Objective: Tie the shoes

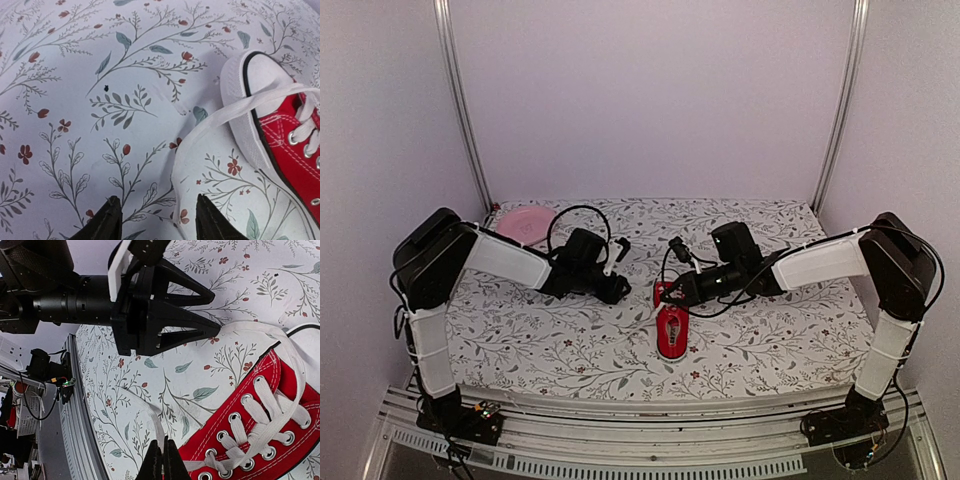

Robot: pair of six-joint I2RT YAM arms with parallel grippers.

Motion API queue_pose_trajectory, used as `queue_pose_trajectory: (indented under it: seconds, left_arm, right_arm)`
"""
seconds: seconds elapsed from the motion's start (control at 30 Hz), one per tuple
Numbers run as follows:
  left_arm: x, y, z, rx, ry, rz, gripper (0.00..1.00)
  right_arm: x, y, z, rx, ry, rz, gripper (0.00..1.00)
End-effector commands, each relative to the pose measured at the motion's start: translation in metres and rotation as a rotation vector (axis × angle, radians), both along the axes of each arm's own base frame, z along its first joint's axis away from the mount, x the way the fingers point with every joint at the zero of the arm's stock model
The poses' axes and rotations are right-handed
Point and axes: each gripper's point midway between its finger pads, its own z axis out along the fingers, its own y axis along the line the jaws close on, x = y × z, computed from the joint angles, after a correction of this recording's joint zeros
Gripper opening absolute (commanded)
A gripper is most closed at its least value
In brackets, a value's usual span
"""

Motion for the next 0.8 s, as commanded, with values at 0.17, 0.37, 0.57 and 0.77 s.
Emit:
queue_pose_trajectory:
  seconds: [0.17,0.37,0.57,0.77]
  left_arm:
    - [-0.005,-0.006,-0.029,0.096,0.023,-0.015,0.41]
    - [-0.018,-0.01,-0.036,0.109,0.035,-0.03,0.08]
    - [-0.026,-0.005,-0.008,0.015,0.003,0.024,0.0]
    - [-0.048,-0.002,0.048,-0.164,0.037,0.06,0.0]
  right_arm:
    - [0.001,0.001,0.009,0.019,-0.027,-0.005,0.02]
    - [0.002,0.001,0.012,0.024,-0.032,-0.012,0.02]
    - [0.006,0.0,0.018,0.029,-0.047,-0.028,0.02]
    - [0.011,-0.001,0.021,0.022,-0.051,-0.059,0.02]
